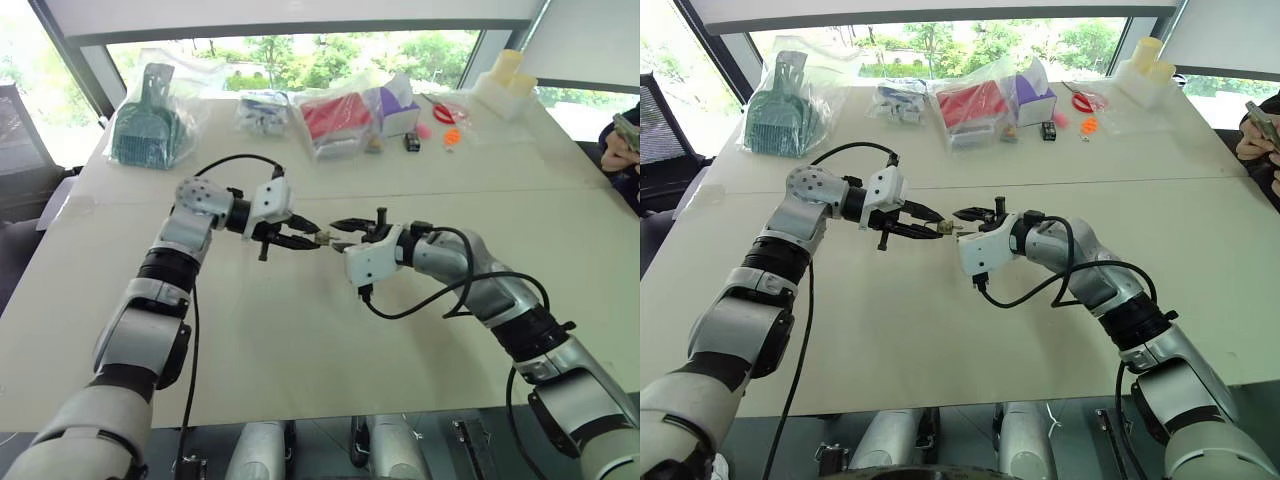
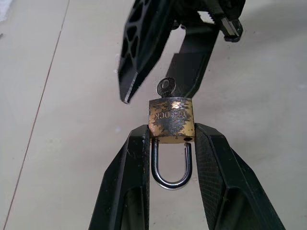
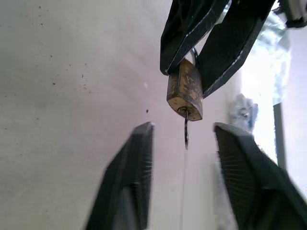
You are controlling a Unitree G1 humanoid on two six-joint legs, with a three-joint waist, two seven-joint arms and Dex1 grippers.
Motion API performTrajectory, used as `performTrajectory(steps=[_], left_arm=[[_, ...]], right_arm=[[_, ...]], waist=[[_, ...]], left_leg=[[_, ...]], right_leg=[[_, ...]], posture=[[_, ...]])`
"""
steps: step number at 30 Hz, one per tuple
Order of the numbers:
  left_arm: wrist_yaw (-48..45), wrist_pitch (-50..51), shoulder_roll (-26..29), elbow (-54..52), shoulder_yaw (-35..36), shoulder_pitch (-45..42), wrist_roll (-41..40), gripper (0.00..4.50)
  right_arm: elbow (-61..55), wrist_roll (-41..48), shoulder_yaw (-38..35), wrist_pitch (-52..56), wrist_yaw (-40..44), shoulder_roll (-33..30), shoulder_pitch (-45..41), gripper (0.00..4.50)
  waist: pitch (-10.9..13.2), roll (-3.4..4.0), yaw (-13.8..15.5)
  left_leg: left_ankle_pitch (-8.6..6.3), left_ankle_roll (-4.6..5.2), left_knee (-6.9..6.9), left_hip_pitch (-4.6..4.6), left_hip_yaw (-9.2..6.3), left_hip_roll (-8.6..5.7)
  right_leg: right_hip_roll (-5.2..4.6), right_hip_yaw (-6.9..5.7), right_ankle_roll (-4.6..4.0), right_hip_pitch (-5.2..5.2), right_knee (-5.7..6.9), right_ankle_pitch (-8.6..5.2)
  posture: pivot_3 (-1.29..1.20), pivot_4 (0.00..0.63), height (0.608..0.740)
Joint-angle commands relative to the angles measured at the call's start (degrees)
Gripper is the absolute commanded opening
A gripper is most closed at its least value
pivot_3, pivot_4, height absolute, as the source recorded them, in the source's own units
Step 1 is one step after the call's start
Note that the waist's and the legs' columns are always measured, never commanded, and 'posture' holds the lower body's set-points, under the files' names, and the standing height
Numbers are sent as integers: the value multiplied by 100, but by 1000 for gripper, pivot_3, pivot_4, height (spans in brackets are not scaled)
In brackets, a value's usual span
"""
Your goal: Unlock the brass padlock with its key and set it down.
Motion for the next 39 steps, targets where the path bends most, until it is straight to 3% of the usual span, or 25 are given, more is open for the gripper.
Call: performTrajectory(steps=[1,12,15,19,20,29,30,31,35,37,39], left_arm=[[-125,383,41,-291,179,-251,-286,745],[-207,548,90,-336,184,-278,-276,745],[-215,569,96,-355,183,-262,-283,745],[-224,593,114,-394,183,-235,-300,745],[-226,601,121,-407,179,-227,-306,745],[-220,662,162,-457,181,-183,-311,745],[-213,699,173,-460,191,-181,-319,1762],[-216,729,194,-469,201,-181,-329,2063],[-166,772,279,-531,266,-186,-363,3948],[-157,851,349,-615,362,-203,-459,4475],[-149,955,393,-671,459,-226,-582,4475]], right_arm=[[-19,-279,-184,-685,-503,-80,-157,3392],[403,-580,-184,-1322,-910,49,-401,3392],[451,-614,-188,-1399,-947,62,-427,2497],[475,-643,-182,-1457,-959,79,-447,398],[481,-647,-182,-1474,-961,84,-451,52],[479,-637,-194,-1485,-918,128,-433,52],[487,-641,-189,-1476,-911,134,-433,0],[496,-644,-186,-1469,-907,139,-434,0],[521,-662,-183,-1467,-904,144,-432,0],[520,-659,-180,-1449,-887,145,-423,0],[515,-652,-179,-1433,-875,147,-415,0]], waist=[[0,0,-6],[0,0,-4],[0,0,-1],[0,0,-3],[0,0,-3],[0,0,-3],[0,0,-5],[0,0,-6],[0,0,-3],[0,0,-4],[0,0,-5]], left_leg=[[0,0,0,0,0,0],[0,0,0,0,0,0],[0,0,0,0,0,0],[0,0,0,0,0,0],[0,0,0,0,1,0],[0,1,-1,1,0,0],[0,0,-1,1,0,0],[0,1,-1,1,1,0],[1,-1,-1,1,1,0],[1,-2,-1,1,1,1],[1,-1,-1,1,0,1]], right_leg=[[0,0,0,0,0,0],[0,1,0,0,-1,0],[0,1,0,0,-1,0],[0,2,0,1,-1,0],[0,2,0,0,-1,0],[1,3,0,1,-1,0],[1,3,0,1,-1,0],[1,3,0,0,-1,0],[1,3,-1,0,-1,0],[1,3,0,1,-1,0],[1,3,0,1,-1,0]], posture=[[0,150,740],[0,150,740],[0,150,740],[0,150,740],[0,150,740],[0,150,740],[0,150,740],[0,150,740],[0,150,740],[0,150,740],[0,150,740]])
